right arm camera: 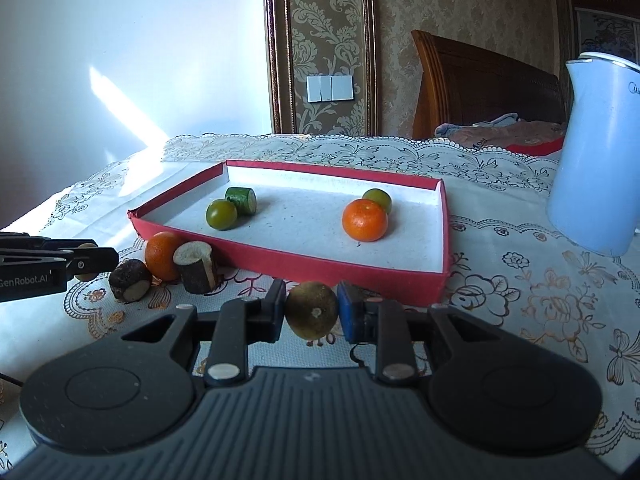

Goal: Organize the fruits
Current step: 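Carry the brown fruit with the left tool into the red tray, then grasp the dark cylindrical chunk with the right tool while the left holds the brown fruit in the tray, then open the left tool to release the brown fruit while the right lowers the dark chunk into the tray, then withdraw both tools from the tray toward the remaining items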

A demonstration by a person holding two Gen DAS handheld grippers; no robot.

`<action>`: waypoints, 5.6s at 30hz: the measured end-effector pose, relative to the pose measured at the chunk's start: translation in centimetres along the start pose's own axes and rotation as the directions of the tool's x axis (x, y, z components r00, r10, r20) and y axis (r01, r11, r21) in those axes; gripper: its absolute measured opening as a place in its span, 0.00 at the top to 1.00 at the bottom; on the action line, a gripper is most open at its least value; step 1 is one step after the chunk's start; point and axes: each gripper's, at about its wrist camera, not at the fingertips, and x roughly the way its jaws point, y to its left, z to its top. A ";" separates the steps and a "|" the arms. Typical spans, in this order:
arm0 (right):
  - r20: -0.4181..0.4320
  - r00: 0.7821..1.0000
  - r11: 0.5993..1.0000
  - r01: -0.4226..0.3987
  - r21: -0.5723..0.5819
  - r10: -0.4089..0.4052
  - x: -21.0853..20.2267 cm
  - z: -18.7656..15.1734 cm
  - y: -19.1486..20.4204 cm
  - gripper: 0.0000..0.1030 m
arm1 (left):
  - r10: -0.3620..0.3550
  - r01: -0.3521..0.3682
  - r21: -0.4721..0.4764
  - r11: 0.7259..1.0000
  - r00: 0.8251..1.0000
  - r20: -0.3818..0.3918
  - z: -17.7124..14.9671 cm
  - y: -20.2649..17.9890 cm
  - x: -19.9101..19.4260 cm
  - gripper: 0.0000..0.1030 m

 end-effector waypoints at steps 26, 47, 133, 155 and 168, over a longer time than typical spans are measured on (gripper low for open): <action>-0.053 0.998 0.999 -0.033 -0.017 0.032 0.9 1.2 -3.3 0.74 | 0.026 -0.027 -0.026 0.999 0.999 -0.034 5.5 -5.3 8.5 0.74; -0.115 0.992 0.986 -0.061 -0.156 0.043 2.3 -1.2 -1.2 0.63 | 0.030 -0.031 -0.045 0.998 0.999 -0.031 5.3 -4.0 8.7 0.74; -0.052 0.991 0.991 0.128 0.026 -0.126 7.3 4.2 -5.3 0.46 | 0.171 -0.161 0.114 0.980 0.982 -0.085 4.6 -7.1 13.4 0.52; 0.013 0.995 0.994 0.096 0.055 -0.097 3.8 3.1 -5.4 0.24 | 0.185 -0.181 0.085 0.980 0.982 -0.032 3.8 -6.0 10.3 0.46; 0.030 0.996 0.992 0.079 0.094 -0.082 1.2 1.5 -6.4 0.18 | 0.139 -0.139 0.036 0.990 0.990 0.008 2.1 -4.3 6.0 0.36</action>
